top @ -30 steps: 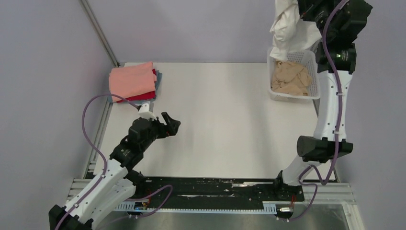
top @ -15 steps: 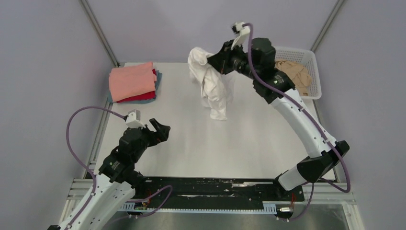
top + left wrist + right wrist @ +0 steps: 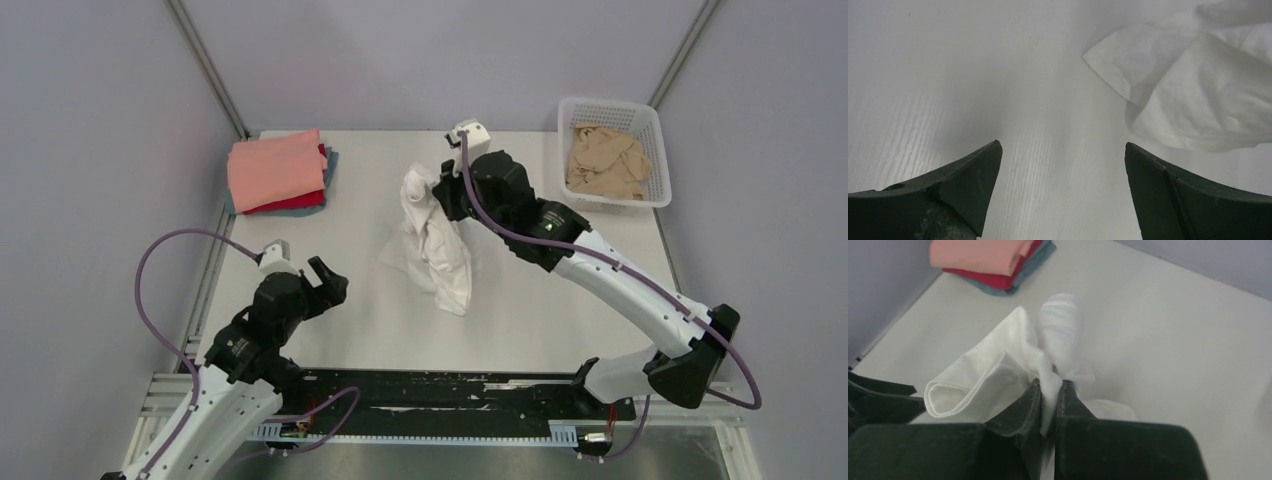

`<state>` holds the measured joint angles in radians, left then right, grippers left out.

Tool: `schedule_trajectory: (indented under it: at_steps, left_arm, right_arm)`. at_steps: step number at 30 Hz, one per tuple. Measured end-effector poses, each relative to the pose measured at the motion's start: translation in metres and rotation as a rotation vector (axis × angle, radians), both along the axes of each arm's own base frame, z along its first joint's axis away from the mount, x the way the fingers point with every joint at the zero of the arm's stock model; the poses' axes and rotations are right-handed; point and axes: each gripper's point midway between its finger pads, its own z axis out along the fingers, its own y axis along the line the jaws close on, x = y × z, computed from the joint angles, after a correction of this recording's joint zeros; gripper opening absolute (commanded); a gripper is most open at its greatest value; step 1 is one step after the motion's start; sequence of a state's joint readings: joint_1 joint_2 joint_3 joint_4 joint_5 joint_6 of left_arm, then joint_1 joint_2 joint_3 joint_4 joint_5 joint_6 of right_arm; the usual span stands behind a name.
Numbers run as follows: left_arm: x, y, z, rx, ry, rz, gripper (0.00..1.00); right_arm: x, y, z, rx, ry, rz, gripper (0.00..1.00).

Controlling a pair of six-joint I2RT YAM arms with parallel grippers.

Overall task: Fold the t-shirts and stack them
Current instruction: Move the tshirt to the center of the board, then flatten out the tshirt

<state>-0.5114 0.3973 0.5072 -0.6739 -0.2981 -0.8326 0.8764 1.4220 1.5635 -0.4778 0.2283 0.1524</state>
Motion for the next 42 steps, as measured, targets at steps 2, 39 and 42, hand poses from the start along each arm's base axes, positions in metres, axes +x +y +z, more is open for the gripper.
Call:
schedule_trajectory:
  at_steps: [2, 39, 42]
  left_arm:
    - [0.001, -0.001, -0.003, 0.004, 0.013, 0.002, 1.00]
    - [0.175, -0.168, -0.109, 0.036, 0.368, -0.418, 0.00]
    - [0.168, -0.168, -0.115, 0.026, 0.372, -0.438, 0.00]
  right_arm:
    - [0.000, -0.024, -0.034, -0.039, 0.052, -0.054, 0.14]
    - [-0.083, -0.116, -0.201, -0.052, 0.396, -0.123, 1.00]
    - [-0.100, -0.090, -0.219, -0.117, 0.437, -0.036, 1.00]
